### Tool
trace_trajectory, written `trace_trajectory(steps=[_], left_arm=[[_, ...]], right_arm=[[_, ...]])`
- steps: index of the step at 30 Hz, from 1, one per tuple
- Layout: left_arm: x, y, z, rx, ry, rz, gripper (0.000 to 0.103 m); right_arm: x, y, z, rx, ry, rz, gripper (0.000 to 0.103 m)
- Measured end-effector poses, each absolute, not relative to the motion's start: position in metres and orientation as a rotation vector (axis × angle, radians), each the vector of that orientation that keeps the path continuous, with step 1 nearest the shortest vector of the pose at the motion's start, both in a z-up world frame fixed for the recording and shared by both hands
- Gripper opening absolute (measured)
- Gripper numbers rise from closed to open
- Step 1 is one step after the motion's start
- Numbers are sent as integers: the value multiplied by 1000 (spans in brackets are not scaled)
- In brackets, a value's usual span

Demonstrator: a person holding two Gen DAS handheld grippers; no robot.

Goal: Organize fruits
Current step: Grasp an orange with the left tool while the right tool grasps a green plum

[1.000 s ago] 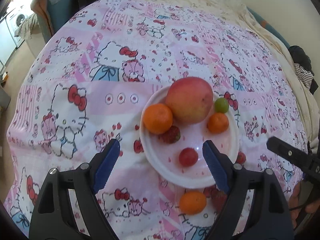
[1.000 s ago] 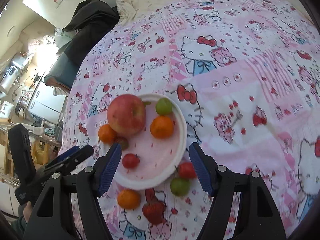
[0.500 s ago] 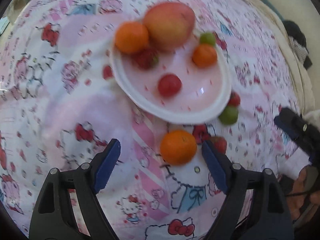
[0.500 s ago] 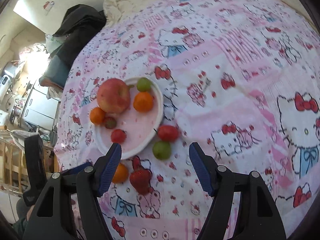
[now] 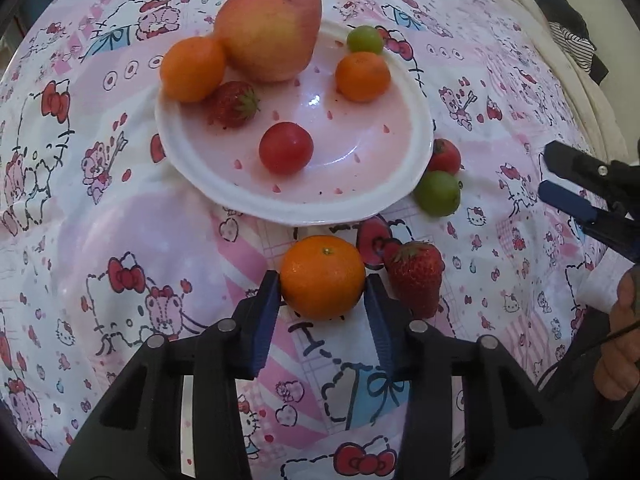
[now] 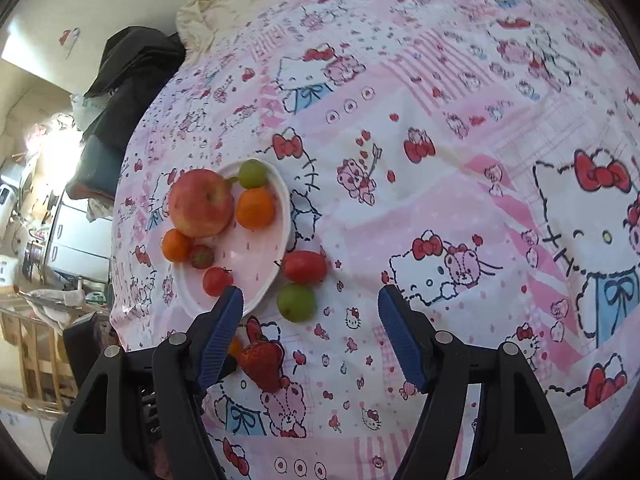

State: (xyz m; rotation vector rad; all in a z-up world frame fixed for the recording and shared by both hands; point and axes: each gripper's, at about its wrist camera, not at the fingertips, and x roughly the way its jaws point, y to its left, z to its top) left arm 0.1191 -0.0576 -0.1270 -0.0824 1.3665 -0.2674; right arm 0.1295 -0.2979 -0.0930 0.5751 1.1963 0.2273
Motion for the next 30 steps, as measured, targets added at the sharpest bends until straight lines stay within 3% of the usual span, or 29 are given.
trace_trajectory(steps=[6,14,26,30], left_arm=[[108,-31,-103,-118,1338,-188,38],[107,-5,-87,-161,1279,-116,38],[112,0,-91,-224,1287,-116,38],[112,-3,-92,-220,1287,-119,38]], right_arm=[[138,-285,-111,544,1272,242,64],[143,-229,-127,215,1343,267,54],[151,-197,-140,-15,1333,267,54],[150,-188,-138,-78,1311,268,44]])
